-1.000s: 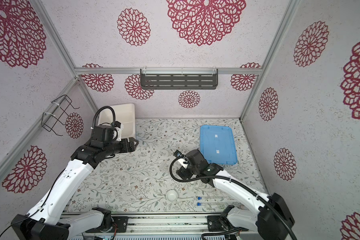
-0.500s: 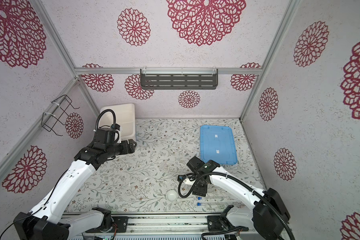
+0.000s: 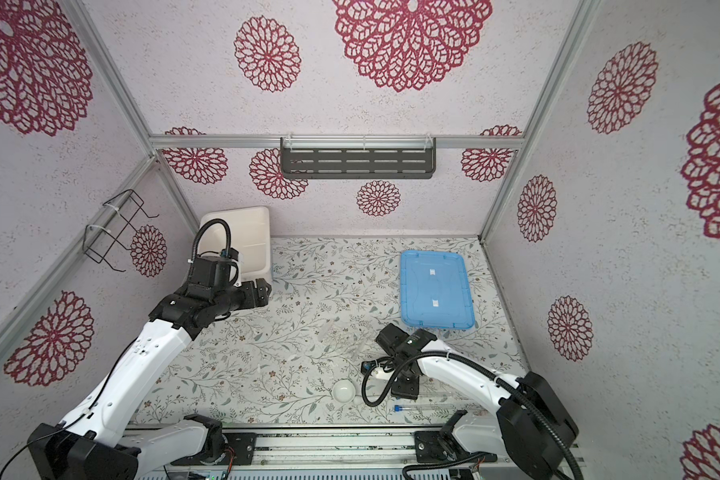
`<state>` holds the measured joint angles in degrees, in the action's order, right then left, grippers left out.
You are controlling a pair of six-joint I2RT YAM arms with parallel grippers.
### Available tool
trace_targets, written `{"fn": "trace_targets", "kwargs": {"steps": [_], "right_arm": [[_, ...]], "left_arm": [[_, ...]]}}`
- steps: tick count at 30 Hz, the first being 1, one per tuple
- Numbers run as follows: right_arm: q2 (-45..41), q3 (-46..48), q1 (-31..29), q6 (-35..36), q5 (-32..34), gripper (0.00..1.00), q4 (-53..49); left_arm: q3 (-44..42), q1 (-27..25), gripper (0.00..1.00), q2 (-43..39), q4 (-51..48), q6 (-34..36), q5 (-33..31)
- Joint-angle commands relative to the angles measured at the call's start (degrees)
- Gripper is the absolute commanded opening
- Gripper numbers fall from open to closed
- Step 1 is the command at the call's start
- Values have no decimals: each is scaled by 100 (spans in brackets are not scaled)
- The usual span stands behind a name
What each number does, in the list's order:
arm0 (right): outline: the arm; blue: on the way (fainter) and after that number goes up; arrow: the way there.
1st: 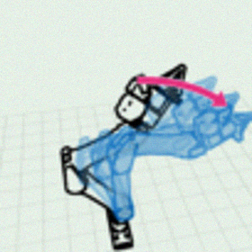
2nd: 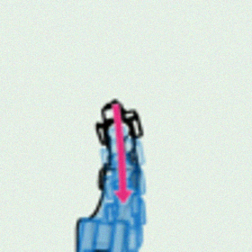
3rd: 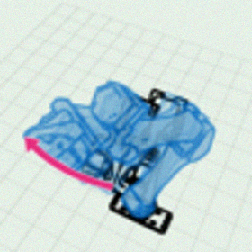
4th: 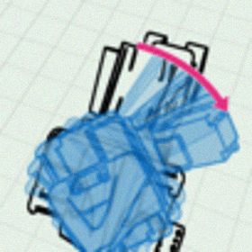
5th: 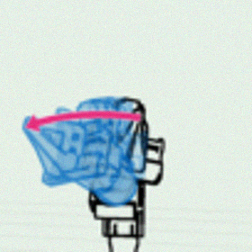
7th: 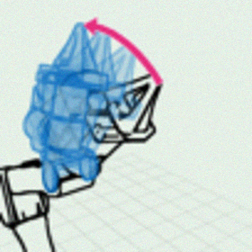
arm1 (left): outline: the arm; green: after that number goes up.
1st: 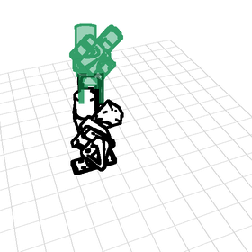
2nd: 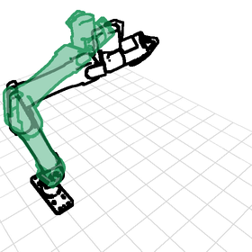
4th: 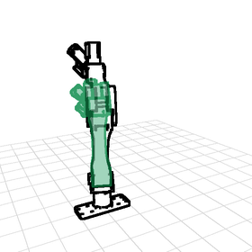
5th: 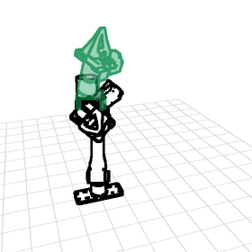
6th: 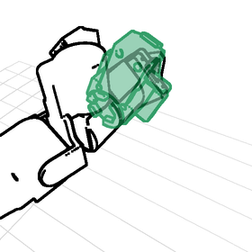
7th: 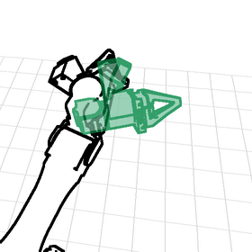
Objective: Organize the chemistry lab equipment
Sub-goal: 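Move the right gripper down toward the blue-capped test tubes near the robot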
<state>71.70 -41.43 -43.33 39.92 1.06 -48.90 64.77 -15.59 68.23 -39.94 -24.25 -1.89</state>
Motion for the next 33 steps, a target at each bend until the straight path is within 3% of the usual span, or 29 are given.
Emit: {"fn": "trace_targets", "kwargs": {"steps": [1,7,15,23,33], "right_arm": [[35,75,-26,-81,-106,64,135],[81,108,-47,-81,-446,61,75],[52,215,-101,-37,-519,59,27],[241,206,-156,-20,-627,49,67],[268,334,-193,-72,-635,46,240]], "left_arm": [[140,0,90,89,17,-26,-48],[185,-5,91,88,-19,28,-92],[149,-5,91,68,-17,30,-166],[167,-4,91,88,2,37,-161],[141,-1,91,108,129,12,-73]]}}
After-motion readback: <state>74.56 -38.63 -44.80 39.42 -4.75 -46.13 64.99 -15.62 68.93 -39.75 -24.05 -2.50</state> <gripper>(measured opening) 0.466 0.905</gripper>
